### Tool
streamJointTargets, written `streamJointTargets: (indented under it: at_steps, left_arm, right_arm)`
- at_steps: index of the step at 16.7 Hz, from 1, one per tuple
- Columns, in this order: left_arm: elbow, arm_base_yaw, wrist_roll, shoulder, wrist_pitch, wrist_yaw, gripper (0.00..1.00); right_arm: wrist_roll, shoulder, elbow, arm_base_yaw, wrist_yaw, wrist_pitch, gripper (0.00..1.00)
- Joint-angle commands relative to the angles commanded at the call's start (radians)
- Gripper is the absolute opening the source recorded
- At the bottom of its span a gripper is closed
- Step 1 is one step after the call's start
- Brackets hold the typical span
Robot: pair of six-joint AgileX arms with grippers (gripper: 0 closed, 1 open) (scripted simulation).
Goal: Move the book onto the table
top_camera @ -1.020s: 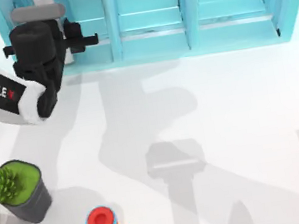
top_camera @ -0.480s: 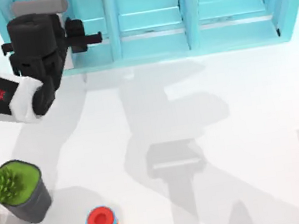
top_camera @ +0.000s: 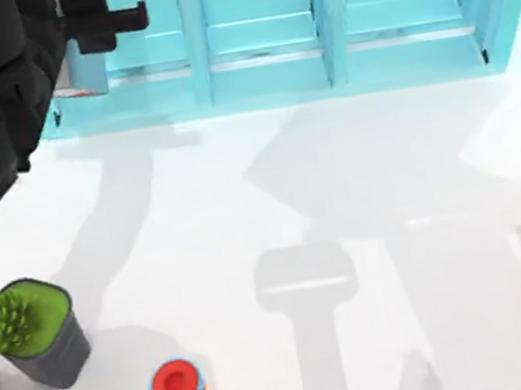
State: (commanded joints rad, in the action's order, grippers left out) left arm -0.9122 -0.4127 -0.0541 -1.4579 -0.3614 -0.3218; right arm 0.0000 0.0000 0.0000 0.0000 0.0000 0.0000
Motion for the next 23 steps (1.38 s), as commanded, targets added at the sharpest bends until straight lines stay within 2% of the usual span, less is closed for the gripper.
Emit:
streamJointTargets:
  at_steps: [3,6,14,18,23]
  left_arm:
    - [0.063,-0.029,-0.005,0.173,0.119,-0.043,0.00]
    - [0.093,-0.045,-0.008,0.253,0.180,-0.069,0.00]
    - [0.089,-0.056,-0.037,0.232,0.185,-0.083,0.00]
    - [0.049,-0.142,-0.224,0.123,0.196,-0.160,0.00]
    - [-0.037,-0.322,-0.678,-0.077,0.207,-0.319,0.00]
  right_arm:
    - [0.000,0.000,0.000,0.000,0.000,0.000,1.00]
    - [0.000,0.000,0.000,0.000,0.000,0.000,1.00]
    - [0.000,0.000,0.000,0.000,0.000,0.000,1.00]
    - [0.000,0.000,0.000,0.000,0.000,0.000,1.00]
    - [0.000,0.000,0.000,0.000,0.000,0.000,1.00]
